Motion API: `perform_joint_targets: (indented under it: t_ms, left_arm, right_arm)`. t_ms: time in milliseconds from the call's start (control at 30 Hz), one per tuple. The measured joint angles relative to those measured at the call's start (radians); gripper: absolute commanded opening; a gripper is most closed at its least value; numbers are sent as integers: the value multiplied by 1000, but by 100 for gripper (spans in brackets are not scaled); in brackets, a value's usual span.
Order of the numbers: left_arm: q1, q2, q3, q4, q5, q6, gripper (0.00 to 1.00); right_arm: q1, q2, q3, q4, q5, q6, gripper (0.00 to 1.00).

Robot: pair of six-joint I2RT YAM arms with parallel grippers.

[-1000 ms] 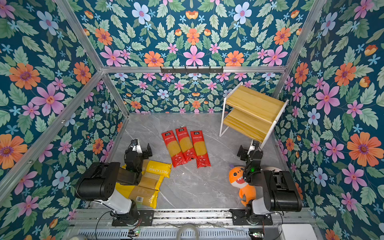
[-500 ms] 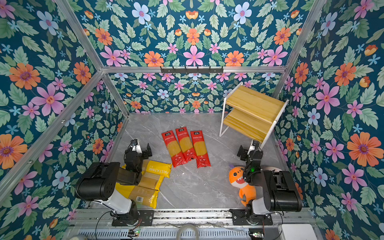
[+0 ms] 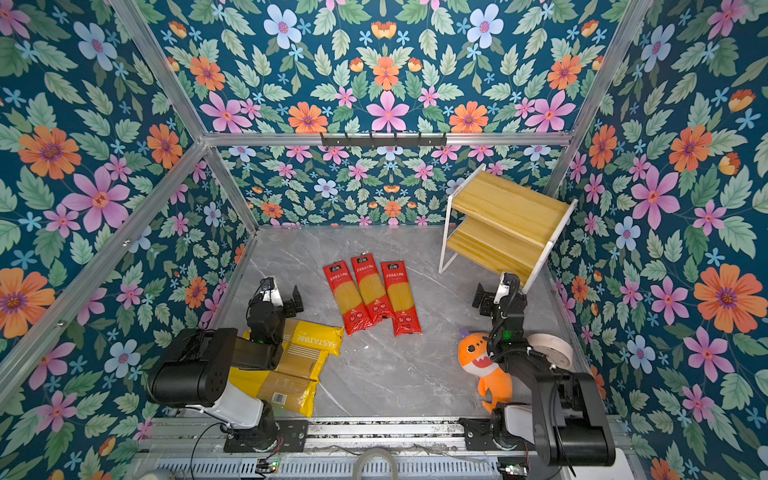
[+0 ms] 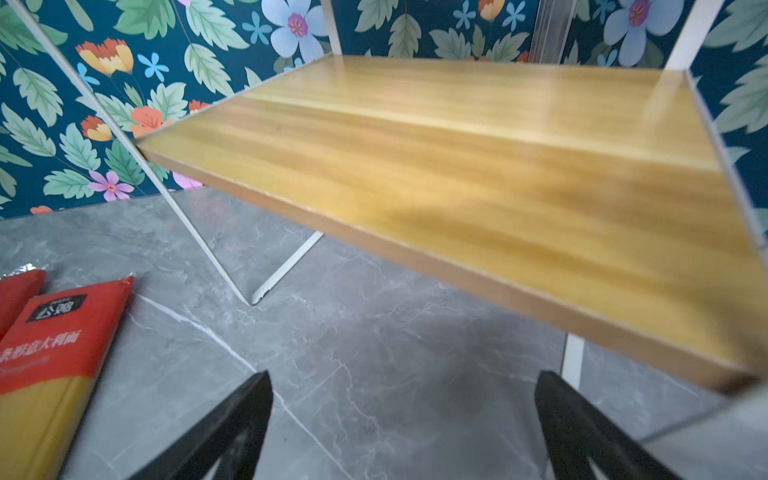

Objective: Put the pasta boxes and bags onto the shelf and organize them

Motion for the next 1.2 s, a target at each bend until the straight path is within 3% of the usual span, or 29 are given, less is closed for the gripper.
perform_joint_targets:
  t_ms: [267,367,400,467,567,667,800,867,1033,1200]
  left_arm:
    - [-51,-264,43,-284,-83,-46,100]
    - [-72,-394,58,-420,-127,-106,100]
    - [-76,-434,66,-464,-138,-133,100]
    - [-80,-499,89,-554,-147,-195,100]
    - [-80,-565,161,-737,-156,-317,100]
    - [-73,-587,260,-922,-151,-447,93]
    - [-75,-570,326,-1043,-1,-527,82]
    - [-126,-546,333,-1075,55,-557,82]
    - [-435,-489,335,-1115,62,-609,81]
    - [-615,-378,313,-1071,35,-669,81]
  right_arm:
    - [141,-156,184,-492,178,13,99]
    - [154,-210,300,-740,215,192,97]
    - [144,-230,319,-798,207,260,87]
    - [103,-277,303,-861,92,352,78]
    - [97,-318,260,-969,-65,459,75]
    - [152,-314,280,-1045,-154,526,74]
    - [281,-283,299,-1084,-211,579,73]
    - [355,-250,304,-1093,-211,603,73]
    - [547,-90,358,-1077,-174,644,71]
    - [599,66,394,-980,-156,672,68]
